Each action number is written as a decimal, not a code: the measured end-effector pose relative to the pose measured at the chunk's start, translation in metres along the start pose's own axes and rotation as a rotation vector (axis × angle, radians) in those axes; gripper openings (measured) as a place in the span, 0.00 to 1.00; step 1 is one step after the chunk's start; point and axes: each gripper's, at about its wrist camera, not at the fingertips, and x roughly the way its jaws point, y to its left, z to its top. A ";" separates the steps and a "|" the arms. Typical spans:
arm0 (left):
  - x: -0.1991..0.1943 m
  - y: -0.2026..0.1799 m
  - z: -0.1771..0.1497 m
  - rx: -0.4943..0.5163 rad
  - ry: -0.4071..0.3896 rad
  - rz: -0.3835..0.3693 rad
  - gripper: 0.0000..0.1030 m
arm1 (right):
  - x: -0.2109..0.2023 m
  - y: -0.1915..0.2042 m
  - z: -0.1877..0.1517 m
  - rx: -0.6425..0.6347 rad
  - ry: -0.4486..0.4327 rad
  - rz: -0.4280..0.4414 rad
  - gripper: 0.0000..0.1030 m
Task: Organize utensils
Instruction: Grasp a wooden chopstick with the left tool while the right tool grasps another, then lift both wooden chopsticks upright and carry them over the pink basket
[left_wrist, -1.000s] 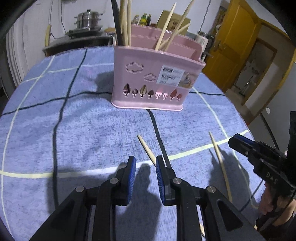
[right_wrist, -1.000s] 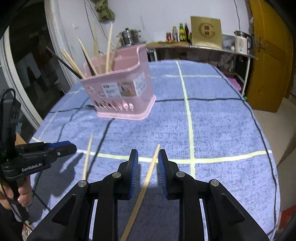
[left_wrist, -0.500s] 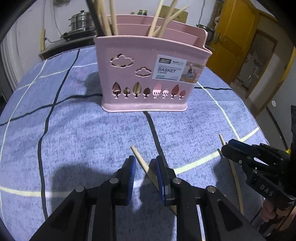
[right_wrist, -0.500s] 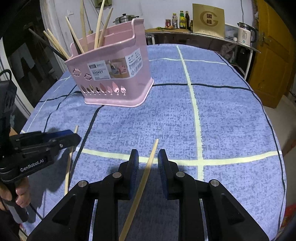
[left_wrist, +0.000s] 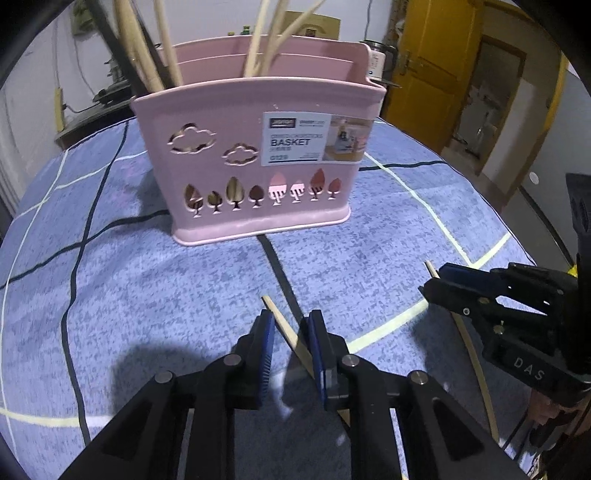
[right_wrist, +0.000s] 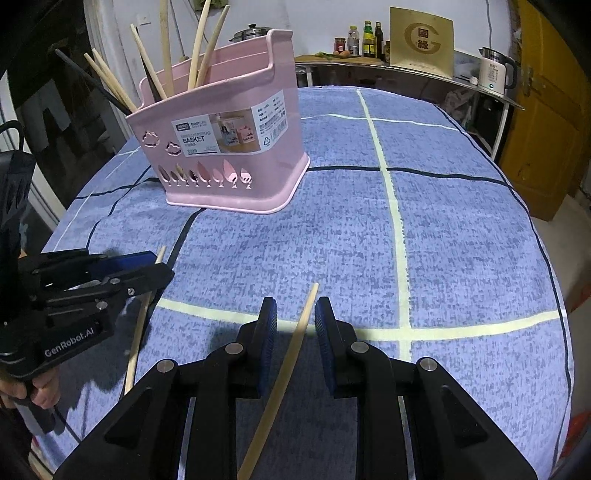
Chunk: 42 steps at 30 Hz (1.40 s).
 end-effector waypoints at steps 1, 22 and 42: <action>0.001 0.000 0.000 0.004 -0.001 0.002 0.15 | 0.000 0.000 0.000 -0.001 0.000 -0.004 0.19; 0.012 -0.014 0.018 0.006 0.040 0.033 0.05 | -0.002 0.002 0.007 -0.007 -0.011 0.003 0.05; -0.092 -0.009 0.046 0.036 -0.138 0.019 0.05 | -0.080 0.019 0.043 -0.038 -0.209 0.066 0.05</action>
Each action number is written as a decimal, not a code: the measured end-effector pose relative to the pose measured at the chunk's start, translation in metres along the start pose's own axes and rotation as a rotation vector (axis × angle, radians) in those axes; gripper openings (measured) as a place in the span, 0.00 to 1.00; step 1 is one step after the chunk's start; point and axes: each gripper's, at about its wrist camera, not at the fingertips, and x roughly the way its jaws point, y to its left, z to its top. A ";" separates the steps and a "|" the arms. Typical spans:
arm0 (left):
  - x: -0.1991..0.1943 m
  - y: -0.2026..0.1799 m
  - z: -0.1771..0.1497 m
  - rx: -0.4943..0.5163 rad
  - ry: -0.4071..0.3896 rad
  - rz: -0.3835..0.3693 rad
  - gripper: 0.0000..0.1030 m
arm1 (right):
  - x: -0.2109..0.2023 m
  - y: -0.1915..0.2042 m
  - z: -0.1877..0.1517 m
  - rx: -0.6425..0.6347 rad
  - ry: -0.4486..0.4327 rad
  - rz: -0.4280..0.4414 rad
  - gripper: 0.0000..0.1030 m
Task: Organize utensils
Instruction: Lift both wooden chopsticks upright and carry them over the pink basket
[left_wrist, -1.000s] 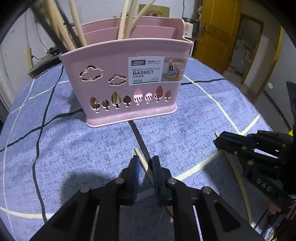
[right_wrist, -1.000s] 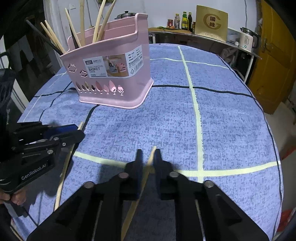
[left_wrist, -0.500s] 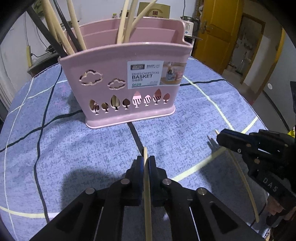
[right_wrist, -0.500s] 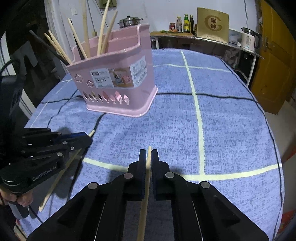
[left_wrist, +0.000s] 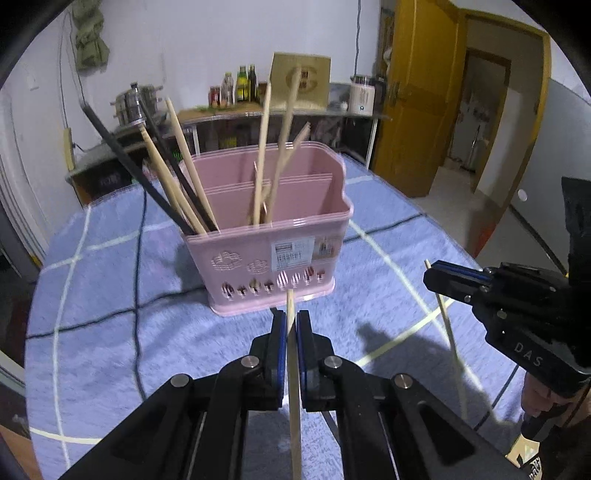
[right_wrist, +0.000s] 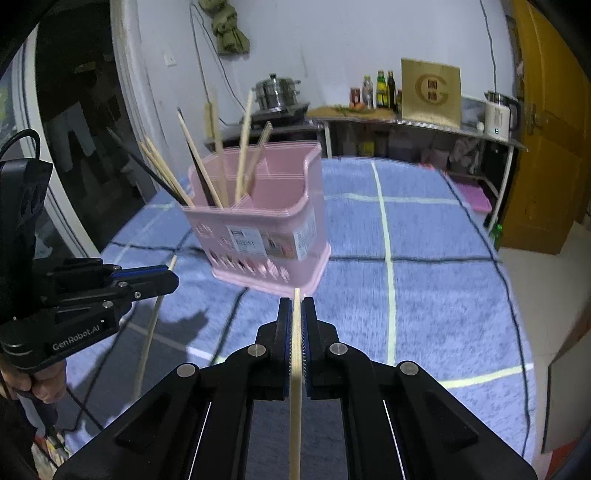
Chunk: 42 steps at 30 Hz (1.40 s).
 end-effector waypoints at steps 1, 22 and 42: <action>-0.008 0.000 0.003 0.000 -0.014 0.000 0.05 | -0.004 0.002 0.003 -0.005 -0.012 0.001 0.05; -0.072 -0.003 0.005 0.016 -0.120 -0.023 0.05 | -0.053 0.023 0.013 -0.060 -0.124 0.031 0.04; -0.101 0.004 0.017 0.013 -0.163 -0.021 0.05 | -0.077 0.032 0.027 -0.074 -0.197 0.038 0.04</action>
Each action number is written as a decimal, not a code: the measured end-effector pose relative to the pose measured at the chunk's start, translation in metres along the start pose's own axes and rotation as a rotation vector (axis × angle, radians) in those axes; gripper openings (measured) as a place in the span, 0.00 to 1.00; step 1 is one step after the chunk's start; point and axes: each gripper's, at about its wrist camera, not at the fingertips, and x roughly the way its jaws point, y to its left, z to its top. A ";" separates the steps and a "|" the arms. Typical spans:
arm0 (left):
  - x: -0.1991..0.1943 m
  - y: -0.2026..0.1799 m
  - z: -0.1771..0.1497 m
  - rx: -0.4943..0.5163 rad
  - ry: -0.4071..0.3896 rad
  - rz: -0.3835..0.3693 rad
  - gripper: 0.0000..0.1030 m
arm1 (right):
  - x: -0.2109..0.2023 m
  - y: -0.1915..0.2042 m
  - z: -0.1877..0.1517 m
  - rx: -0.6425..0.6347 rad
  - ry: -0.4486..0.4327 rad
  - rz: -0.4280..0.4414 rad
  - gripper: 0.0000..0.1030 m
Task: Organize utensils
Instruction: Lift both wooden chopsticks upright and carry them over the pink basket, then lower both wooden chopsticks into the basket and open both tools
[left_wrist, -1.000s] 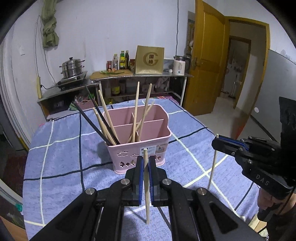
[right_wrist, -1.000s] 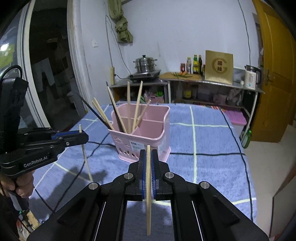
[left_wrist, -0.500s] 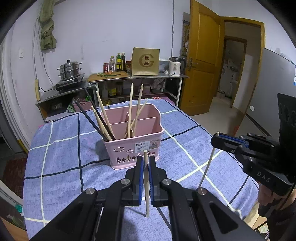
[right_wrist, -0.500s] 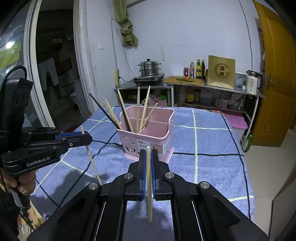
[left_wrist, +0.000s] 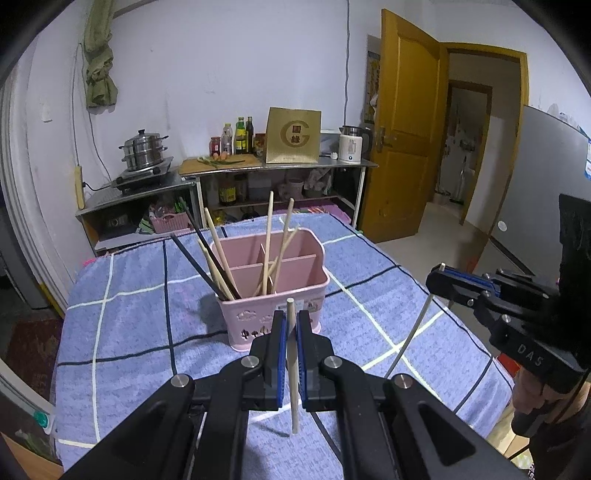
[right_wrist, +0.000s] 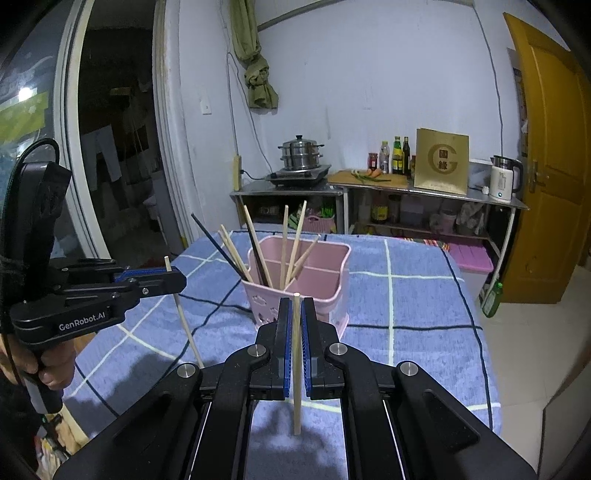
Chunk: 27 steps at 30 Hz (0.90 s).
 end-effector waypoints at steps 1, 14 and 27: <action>-0.001 0.001 0.002 -0.002 -0.003 -0.001 0.05 | 0.000 0.001 0.002 -0.002 -0.003 0.001 0.04; -0.006 0.030 0.057 -0.058 -0.069 0.008 0.05 | 0.013 0.009 0.036 -0.006 -0.063 0.039 0.04; 0.004 0.053 0.115 -0.082 -0.156 0.017 0.05 | 0.034 0.015 0.085 0.001 -0.152 0.070 0.04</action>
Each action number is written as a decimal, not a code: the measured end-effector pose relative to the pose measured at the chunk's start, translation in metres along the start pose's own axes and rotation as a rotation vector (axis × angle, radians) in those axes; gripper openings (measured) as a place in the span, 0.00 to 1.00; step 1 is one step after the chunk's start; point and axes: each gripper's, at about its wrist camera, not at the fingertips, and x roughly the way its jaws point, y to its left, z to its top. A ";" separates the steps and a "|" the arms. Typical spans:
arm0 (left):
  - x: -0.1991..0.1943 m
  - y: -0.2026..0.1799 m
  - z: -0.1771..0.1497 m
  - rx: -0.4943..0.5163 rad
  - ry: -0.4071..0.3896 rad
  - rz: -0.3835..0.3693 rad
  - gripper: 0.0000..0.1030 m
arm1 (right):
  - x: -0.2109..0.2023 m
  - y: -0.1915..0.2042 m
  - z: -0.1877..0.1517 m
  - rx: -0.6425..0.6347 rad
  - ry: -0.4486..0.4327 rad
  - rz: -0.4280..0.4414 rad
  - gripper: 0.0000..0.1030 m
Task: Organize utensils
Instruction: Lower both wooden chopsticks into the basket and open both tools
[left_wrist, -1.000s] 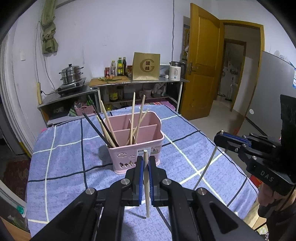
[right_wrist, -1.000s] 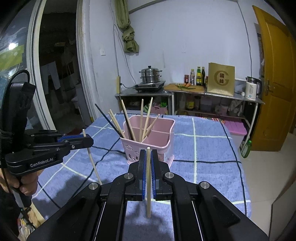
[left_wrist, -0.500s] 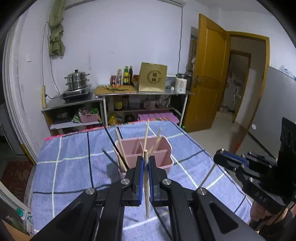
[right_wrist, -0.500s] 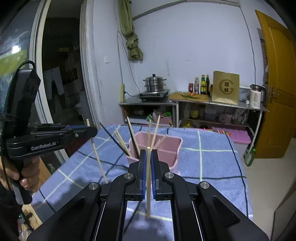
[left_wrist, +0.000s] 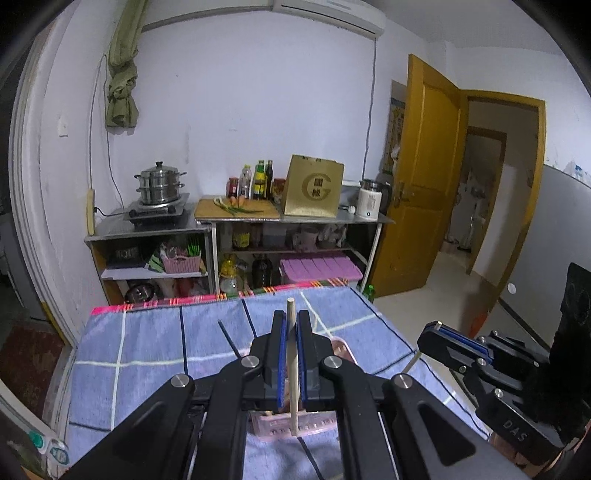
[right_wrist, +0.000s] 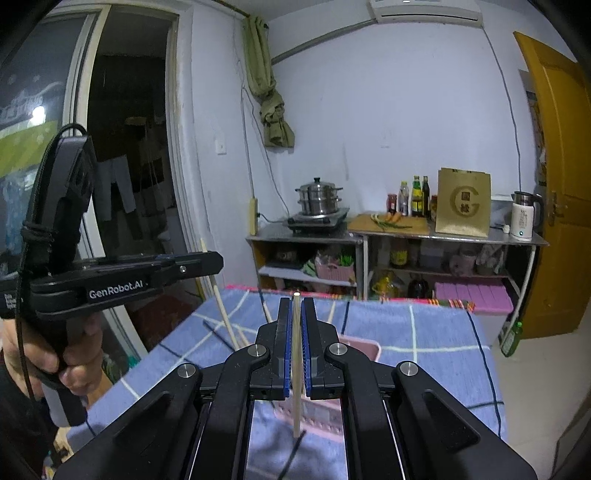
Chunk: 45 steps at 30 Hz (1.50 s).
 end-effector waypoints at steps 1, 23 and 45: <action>0.003 0.002 0.004 0.000 -0.008 0.003 0.05 | 0.004 0.000 0.003 0.003 -0.007 0.002 0.04; 0.076 0.029 0.001 -0.001 0.036 0.011 0.05 | 0.070 -0.008 0.004 0.020 0.007 0.018 0.04; 0.103 0.031 -0.040 0.001 0.148 0.013 0.05 | 0.085 -0.022 -0.036 0.052 0.128 0.025 0.04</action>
